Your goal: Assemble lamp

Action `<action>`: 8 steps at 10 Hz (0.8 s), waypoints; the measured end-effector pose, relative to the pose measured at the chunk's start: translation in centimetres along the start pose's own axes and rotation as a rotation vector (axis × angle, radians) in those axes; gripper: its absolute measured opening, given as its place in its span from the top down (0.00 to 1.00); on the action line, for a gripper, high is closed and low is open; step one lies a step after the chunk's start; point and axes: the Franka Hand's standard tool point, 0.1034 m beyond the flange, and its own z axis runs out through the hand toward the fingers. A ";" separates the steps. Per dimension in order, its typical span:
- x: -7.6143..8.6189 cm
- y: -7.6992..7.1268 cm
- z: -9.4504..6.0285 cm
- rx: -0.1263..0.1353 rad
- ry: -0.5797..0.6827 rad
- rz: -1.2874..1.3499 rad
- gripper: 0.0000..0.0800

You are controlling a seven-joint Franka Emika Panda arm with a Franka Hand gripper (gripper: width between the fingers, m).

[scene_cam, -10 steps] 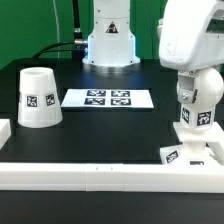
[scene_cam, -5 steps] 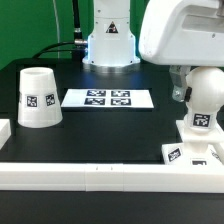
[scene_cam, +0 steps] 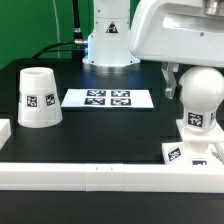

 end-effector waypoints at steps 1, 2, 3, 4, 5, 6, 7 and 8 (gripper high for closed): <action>-0.3 0.2 0.0 -0.001 -0.002 0.138 0.28; -0.5 0.1 0.0 -0.004 -0.007 0.258 0.28; -0.6 0.0 0.2 -0.003 -0.010 0.356 0.28; -0.6 -0.1 0.3 0.000 -0.013 0.416 0.28; -0.7 -0.2 0.4 0.001 -0.019 0.507 0.28; -0.7 -0.2 0.4 0.006 -0.027 0.592 0.28; -0.7 -0.2 0.4 0.006 -0.047 0.658 0.28; -0.8 -0.3 0.4 0.007 -0.066 0.755 0.28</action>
Offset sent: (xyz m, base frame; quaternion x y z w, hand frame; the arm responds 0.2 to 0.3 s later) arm 0.0032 0.0117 -0.0063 0.0113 -0.0038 0.1889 0.9819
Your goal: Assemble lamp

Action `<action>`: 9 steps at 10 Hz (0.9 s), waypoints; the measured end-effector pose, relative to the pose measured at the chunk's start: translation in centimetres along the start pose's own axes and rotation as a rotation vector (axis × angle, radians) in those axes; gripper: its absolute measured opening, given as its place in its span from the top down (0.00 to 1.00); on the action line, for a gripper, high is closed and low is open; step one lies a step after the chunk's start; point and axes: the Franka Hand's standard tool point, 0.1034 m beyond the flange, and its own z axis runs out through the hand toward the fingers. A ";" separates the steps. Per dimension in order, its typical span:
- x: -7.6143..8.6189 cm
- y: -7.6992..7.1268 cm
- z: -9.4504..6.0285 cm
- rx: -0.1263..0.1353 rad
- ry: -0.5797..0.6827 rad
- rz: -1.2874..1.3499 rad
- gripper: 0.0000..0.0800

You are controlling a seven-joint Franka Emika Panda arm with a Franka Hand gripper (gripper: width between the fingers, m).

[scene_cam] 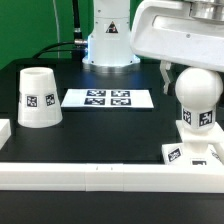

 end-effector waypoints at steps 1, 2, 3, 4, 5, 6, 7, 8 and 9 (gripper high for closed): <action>-0.1 0.1 0.0 -0.002 -0.013 0.081 0.28; -0.1 0.1 0.0 -0.003 -0.019 0.138 0.28; -0.2 0.1 0.0 -0.001 -0.026 0.225 0.28; -0.3 0.1 0.1 0.000 -0.033 0.325 0.28; -0.5 0.0 0.2 0.000 -0.040 0.397 0.28; -0.9 -0.1 0.3 -0.006 -0.050 0.472 0.28; -1.1 -0.2 0.3 -0.005 -0.058 0.520 0.28; -1.1 -0.2 0.3 -0.004 -0.060 0.517 0.27; -1.2 -0.3 0.3 -0.002 -0.060 0.496 0.27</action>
Offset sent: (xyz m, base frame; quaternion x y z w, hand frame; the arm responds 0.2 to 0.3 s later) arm 0.0061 0.0039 -0.0009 0.0131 -0.0026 0.2581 0.9660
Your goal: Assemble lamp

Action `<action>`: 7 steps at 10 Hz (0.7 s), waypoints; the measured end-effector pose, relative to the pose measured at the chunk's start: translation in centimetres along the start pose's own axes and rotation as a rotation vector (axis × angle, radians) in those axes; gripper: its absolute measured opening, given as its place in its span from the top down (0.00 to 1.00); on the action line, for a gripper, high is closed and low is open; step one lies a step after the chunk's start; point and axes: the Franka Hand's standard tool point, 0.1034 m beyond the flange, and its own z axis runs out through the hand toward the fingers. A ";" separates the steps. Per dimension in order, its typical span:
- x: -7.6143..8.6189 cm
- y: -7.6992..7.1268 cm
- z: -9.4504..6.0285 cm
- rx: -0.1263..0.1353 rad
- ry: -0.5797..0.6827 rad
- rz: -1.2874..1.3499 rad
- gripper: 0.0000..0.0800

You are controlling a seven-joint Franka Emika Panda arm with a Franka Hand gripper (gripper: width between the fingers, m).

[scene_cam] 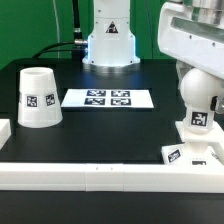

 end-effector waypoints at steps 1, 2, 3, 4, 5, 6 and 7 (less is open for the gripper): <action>-0.1 0.0 0.0 0.001 0.000 -0.048 0.16; -0.2 -0.1 -0.3 0.003 0.000 -0.128 0.13; -0.4 -0.2 -0.5 0.008 0.001 -0.222 0.13; -0.4 -0.4 -0.7 0.018 0.006 -0.342 0.13; -0.4 -0.5 -0.8 0.028 0.012 -0.477 0.13; -0.5 -0.3 -0.6 0.039 0.020 -0.586 0.13; -0.5 0.0 -0.5 0.037 0.020 -0.657 0.13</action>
Offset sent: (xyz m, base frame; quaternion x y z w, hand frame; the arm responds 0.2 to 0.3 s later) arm -0.0065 0.0043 0.0087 0.0205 -0.0011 -0.2339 0.9720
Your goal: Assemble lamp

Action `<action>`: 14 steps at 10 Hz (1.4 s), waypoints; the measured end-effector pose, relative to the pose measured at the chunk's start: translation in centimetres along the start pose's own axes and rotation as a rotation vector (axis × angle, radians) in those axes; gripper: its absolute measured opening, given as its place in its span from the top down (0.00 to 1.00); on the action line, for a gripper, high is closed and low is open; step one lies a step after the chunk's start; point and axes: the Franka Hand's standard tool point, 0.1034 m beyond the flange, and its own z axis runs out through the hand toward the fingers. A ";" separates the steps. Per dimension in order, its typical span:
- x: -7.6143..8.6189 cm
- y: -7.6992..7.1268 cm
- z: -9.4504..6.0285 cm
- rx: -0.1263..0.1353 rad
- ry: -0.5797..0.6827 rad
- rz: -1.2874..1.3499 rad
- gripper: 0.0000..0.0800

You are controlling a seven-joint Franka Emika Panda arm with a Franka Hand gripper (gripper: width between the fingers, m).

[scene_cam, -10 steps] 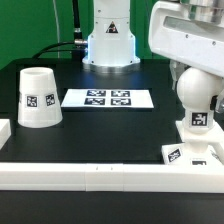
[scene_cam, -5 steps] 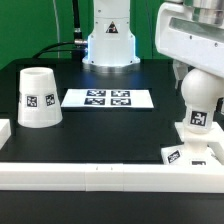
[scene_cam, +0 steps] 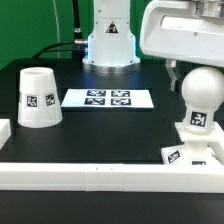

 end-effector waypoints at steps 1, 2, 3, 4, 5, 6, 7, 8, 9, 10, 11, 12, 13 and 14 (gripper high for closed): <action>-0.2 0.2 -0.1 -0.001 -0.003 -0.085 0.13; -0.3 0.3 -0.1 -0.002 -0.004 -0.122 0.13; -0.3 0.3 0.0 -0.003 -0.005 -0.210 0.13; -0.3 0.3 0.0 -0.003 -0.005 -0.255 0.13; -0.3 0.3 0.0 -0.003 -0.005 -0.328 0.13; -0.3 0.4 0.0 -0.003 -0.005 -0.401 0.13; -0.3 0.4 0.0 -0.003 -0.005 -0.472 0.13; -0.2 0.3 -0.3 0.007 -0.003 -0.578 0.13; 0.0 0.2 -0.6 0.013 0.007 -0.682 0.13; 0.0 0.1 -0.8 0.016 0.025 -0.772 0.13; -0.2 -0.1 -0.8 0.005 0.042 -0.896 0.13; -0.2 0.0 -0.7 -0.004 0.045 -1.009 0.13; -0.1 0.0 -0.7 -0.006 0.048 -1.095 0.13; -0.2 0.0 -0.7 -0.010 0.049 -1.156 0.13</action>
Offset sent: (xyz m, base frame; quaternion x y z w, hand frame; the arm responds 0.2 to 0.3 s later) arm 0.0000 0.0000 0.0000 0.0000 0.0000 -0.1296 0.9916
